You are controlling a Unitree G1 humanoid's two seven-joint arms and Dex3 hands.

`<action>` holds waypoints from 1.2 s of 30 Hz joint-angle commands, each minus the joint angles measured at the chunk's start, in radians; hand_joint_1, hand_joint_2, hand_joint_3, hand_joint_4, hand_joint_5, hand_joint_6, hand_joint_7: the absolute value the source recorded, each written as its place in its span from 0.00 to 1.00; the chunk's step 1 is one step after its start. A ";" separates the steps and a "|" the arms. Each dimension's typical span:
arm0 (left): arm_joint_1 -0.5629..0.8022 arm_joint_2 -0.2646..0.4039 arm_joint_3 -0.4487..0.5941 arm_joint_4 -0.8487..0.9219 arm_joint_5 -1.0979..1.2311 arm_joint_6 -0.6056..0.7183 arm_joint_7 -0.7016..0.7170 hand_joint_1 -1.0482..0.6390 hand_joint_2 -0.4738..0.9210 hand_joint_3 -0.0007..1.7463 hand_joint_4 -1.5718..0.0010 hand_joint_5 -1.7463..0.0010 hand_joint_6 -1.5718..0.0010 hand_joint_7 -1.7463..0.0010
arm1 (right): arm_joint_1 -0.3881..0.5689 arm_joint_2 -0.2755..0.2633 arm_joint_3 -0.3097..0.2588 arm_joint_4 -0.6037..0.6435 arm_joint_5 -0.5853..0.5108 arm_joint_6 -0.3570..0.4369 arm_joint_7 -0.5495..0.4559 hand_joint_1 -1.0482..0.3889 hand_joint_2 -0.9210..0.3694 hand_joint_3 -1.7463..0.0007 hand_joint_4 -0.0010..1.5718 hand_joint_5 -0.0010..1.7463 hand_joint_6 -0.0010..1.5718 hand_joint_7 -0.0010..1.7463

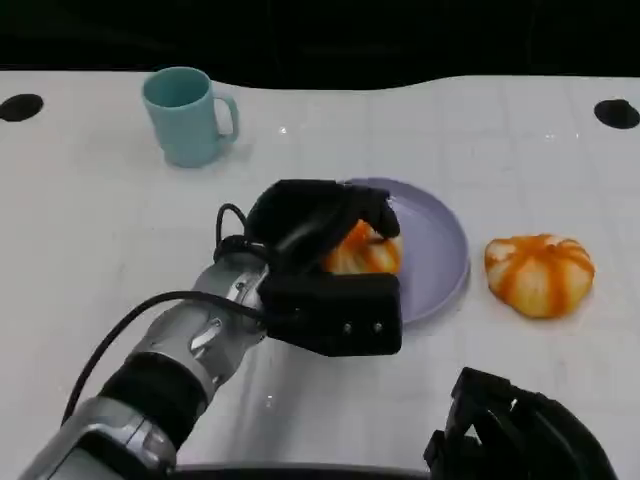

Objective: Grasp the bread from the table and place it into the plate.

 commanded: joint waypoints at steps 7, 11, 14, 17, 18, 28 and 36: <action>-0.023 0.059 -0.031 -0.093 0.015 0.058 -0.148 0.13 1.00 0.14 0.91 0.84 0.94 1.00 | -0.005 -0.012 -0.014 0.016 0.006 -0.016 0.021 0.23 0.00 0.86 0.54 0.91 0.47 0.78; 0.014 0.089 -0.018 -0.170 0.002 0.066 -0.173 0.08 1.00 0.19 0.93 0.85 0.98 1.00 | -0.006 -0.014 -0.019 0.019 0.007 -0.014 0.020 0.23 0.00 0.87 0.54 0.92 0.48 0.78; 0.059 0.115 0.001 -0.237 -0.019 0.051 -0.169 0.07 1.00 0.21 0.93 0.85 0.98 1.00 | -0.007 -0.014 -0.020 0.017 0.009 -0.008 0.016 0.24 0.00 0.87 0.54 0.92 0.48 0.78; 0.120 0.132 0.035 -0.305 -0.067 0.023 -0.165 0.08 1.00 0.20 0.92 0.85 0.96 0.99 | -0.006 -0.015 -0.019 0.015 0.006 -0.011 0.016 0.24 0.00 0.87 0.54 0.92 0.48 0.78; 0.142 0.136 0.049 -0.325 -0.088 0.009 -0.164 0.10 1.00 0.18 0.90 0.84 0.94 0.98 | -0.007 -0.015 -0.019 0.016 0.006 -0.012 0.016 0.24 0.00 0.87 0.54 0.92 0.48 0.78; 0.404 0.109 0.219 -0.552 -0.468 -0.056 -0.298 0.26 1.00 0.08 0.77 0.74 0.83 0.95 | -0.008 -0.010 -0.017 0.016 0.000 -0.010 0.003 0.24 0.00 0.87 0.54 0.92 0.48 0.78; 0.584 0.079 0.303 -0.645 -0.759 -0.140 -0.448 0.32 1.00 0.08 0.77 0.32 0.62 0.88 | -0.008 -0.014 -0.016 0.015 0.006 -0.011 0.012 0.24 0.00 0.86 0.54 0.92 0.48 0.78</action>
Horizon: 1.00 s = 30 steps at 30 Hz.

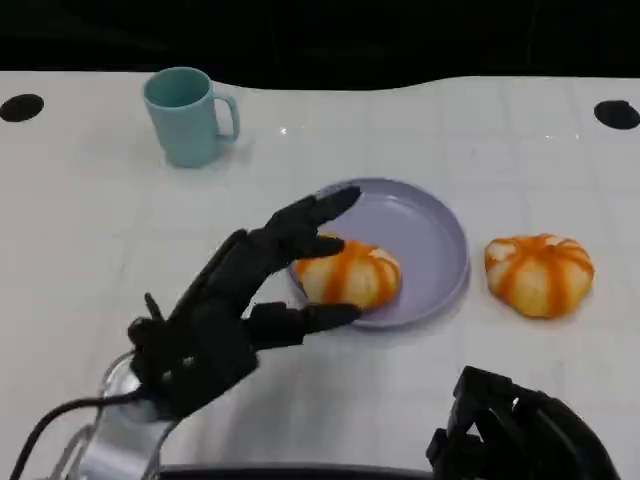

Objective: Grasp the bread from the table and place it into the plate.

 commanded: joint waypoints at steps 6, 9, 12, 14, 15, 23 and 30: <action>0.205 -0.025 0.091 -0.110 -0.286 0.041 -0.149 0.28 1.00 0.06 0.68 0.01 0.77 0.17 | 0.007 -0.009 -0.009 -0.012 0.013 0.003 0.005 0.24 0.00 0.87 0.54 0.93 0.48 0.78; 0.253 -0.039 0.107 -0.147 -0.350 0.113 -0.169 0.31 1.00 0.05 0.65 0.00 0.79 0.03 | 0.010 -0.008 -0.006 -0.020 0.010 0.006 -0.002 0.24 0.00 0.87 0.54 0.93 0.48 0.79; 0.297 -0.055 0.122 -0.180 -0.406 0.173 -0.180 0.34 1.00 0.04 0.61 0.00 0.76 0.00 | 0.011 -0.006 -0.005 -0.018 0.010 0.001 0.001 0.24 0.00 0.87 0.54 0.93 0.48 0.79; 0.333 -0.070 0.136 -0.196 -0.471 0.219 -0.204 0.40 1.00 0.06 0.58 0.00 0.72 0.00 | 0.012 -0.006 -0.005 -0.018 0.012 -0.001 0.003 0.24 0.00 0.87 0.54 0.93 0.47 0.79; 0.347 -0.076 0.142 -0.201 -0.495 0.237 -0.214 0.42 1.00 0.06 0.57 0.00 0.70 0.00 | 0.013 -0.007 -0.005 -0.021 0.012 0.000 0.002 0.24 0.00 0.87 0.54 0.93 0.47 0.79; 0.380 -0.088 0.185 -0.191 -0.602 0.358 -0.292 0.43 0.96 0.07 0.48 0.00 0.63 0.00 | 0.012 -0.013 -0.008 -0.025 0.013 0.007 0.001 0.23 0.00 0.87 0.54 0.93 0.47 0.80; 0.386 -0.087 0.210 -0.190 -0.617 0.423 -0.322 0.42 0.94 0.07 0.46 0.00 0.62 0.00 | 0.019 -0.016 -0.014 -0.032 0.016 0.007 0.003 0.25 0.00 0.87 0.55 0.93 0.47 0.80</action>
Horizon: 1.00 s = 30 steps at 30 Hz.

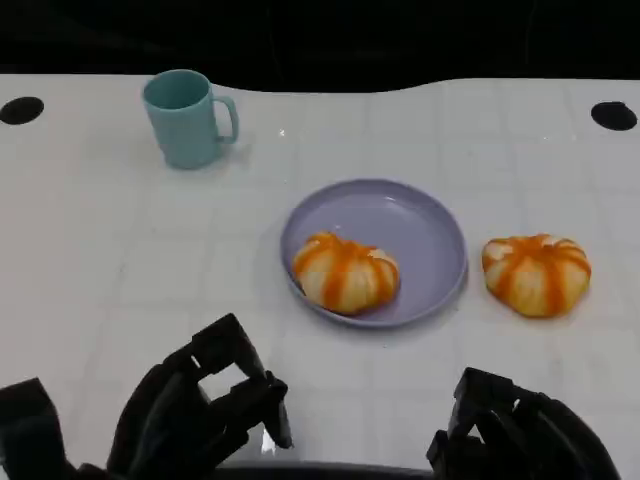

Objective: Grasp the bread from the table and place it into the plate.

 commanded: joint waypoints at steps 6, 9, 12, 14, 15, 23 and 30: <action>0.016 0.012 0.020 -0.008 -0.003 0.063 -0.043 0.43 0.93 0.08 0.47 0.00 0.63 0.00 | 0.006 -0.018 -0.020 -0.012 0.016 0.004 0.006 0.25 0.00 0.86 0.55 0.93 0.47 0.79; 0.015 0.015 0.021 -0.011 -0.007 0.083 -0.054 0.43 0.92 0.08 0.47 0.00 0.63 0.00 | 0.006 -0.018 -0.020 -0.011 0.014 0.000 0.006 0.24 0.00 0.86 0.54 0.93 0.47 0.79; 0.014 0.012 0.025 -0.009 -0.009 0.096 -0.061 0.43 0.92 0.08 0.47 0.00 0.63 0.00 | 0.001 -0.017 -0.022 -0.003 0.015 -0.001 0.009 0.24 0.00 0.86 0.54 0.93 0.47 0.79; 0.013 0.011 0.027 -0.009 -0.007 0.100 -0.064 0.43 0.92 0.09 0.47 0.00 0.63 0.00 | 0.000 -0.014 -0.024 0.002 0.014 -0.006 0.011 0.24 0.00 0.86 0.54 0.93 0.47 0.78; 0.012 0.010 0.027 -0.008 -0.006 0.100 -0.066 0.43 0.92 0.09 0.47 0.00 0.63 0.00 | 0.000 -0.014 -0.025 0.003 0.013 -0.005 0.010 0.24 0.00 0.86 0.53 0.93 0.47 0.78; 0.014 0.002 0.018 -0.018 0.010 0.098 -0.066 0.43 0.92 0.10 0.46 0.00 0.63 0.00 | 0.000 -0.016 -0.033 0.009 0.003 -0.018 0.013 0.24 0.00 0.86 0.54 0.92 0.47 0.78; 0.018 0.006 0.016 -0.017 0.012 0.091 -0.078 0.43 0.91 0.12 0.47 0.00 0.64 0.00 | 0.001 -0.015 -0.033 0.012 0.005 -0.006 0.012 0.24 0.00 0.86 0.53 0.93 0.47 0.79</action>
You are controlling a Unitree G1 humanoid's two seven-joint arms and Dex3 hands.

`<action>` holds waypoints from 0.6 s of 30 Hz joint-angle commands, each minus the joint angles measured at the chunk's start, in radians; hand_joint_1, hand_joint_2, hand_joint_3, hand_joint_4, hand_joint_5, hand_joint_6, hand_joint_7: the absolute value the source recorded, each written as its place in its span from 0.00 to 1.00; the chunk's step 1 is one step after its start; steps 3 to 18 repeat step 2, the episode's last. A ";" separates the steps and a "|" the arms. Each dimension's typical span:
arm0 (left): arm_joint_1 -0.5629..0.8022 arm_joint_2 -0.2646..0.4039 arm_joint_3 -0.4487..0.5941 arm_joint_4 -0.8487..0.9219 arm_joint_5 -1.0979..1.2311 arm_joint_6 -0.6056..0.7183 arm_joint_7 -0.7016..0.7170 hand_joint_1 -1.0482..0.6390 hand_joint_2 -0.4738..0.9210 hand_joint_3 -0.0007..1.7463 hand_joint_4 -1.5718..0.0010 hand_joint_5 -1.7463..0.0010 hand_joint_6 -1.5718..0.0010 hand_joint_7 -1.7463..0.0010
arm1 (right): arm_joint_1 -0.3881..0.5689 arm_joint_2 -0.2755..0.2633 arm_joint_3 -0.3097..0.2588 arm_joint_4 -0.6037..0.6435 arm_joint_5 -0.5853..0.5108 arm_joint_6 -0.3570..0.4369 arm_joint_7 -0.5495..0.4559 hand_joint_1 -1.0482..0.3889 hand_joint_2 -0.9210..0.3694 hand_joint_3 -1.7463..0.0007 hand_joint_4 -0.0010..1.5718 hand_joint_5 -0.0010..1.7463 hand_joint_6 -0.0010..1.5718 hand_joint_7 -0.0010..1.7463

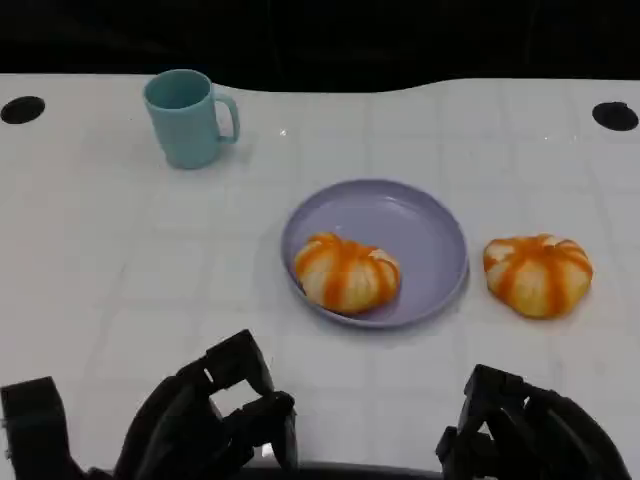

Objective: Grasp the bread from the table and place it into the plate.

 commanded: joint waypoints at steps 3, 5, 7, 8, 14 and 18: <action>0.012 0.013 0.010 -0.006 0.006 -0.005 -0.021 0.42 0.90 0.12 0.48 0.00 0.64 0.00 | 0.004 -0.012 -0.008 0.007 0.010 0.004 0.007 0.24 0.00 0.86 0.53 0.93 0.47 0.78; 0.012 0.013 0.010 -0.006 0.006 -0.005 -0.021 0.42 0.90 0.12 0.48 0.00 0.64 0.00 | 0.004 -0.012 -0.008 0.007 0.010 0.004 0.007 0.24 0.00 0.86 0.53 0.93 0.47 0.78; 0.012 0.013 0.010 -0.006 0.006 -0.005 -0.021 0.42 0.90 0.12 0.48 0.00 0.64 0.00 | 0.004 -0.012 -0.008 0.007 0.010 0.004 0.007 0.24 0.00 0.86 0.53 0.93 0.47 0.78; 0.012 0.013 0.010 -0.006 0.006 -0.005 -0.021 0.42 0.90 0.12 0.48 0.00 0.64 0.00 | 0.004 -0.012 -0.008 0.007 0.010 0.004 0.007 0.24 0.00 0.86 0.53 0.93 0.47 0.78; 0.012 0.013 0.010 -0.006 0.006 -0.005 -0.021 0.42 0.90 0.12 0.48 0.00 0.64 0.00 | 0.004 -0.012 -0.008 0.007 0.010 0.004 0.007 0.24 0.00 0.86 0.53 0.93 0.47 0.78; 0.012 0.013 0.010 -0.006 0.006 -0.005 -0.021 0.42 0.90 0.12 0.48 0.00 0.64 0.00 | 0.004 -0.012 -0.008 0.007 0.010 0.004 0.007 0.24 0.00 0.86 0.53 0.93 0.47 0.78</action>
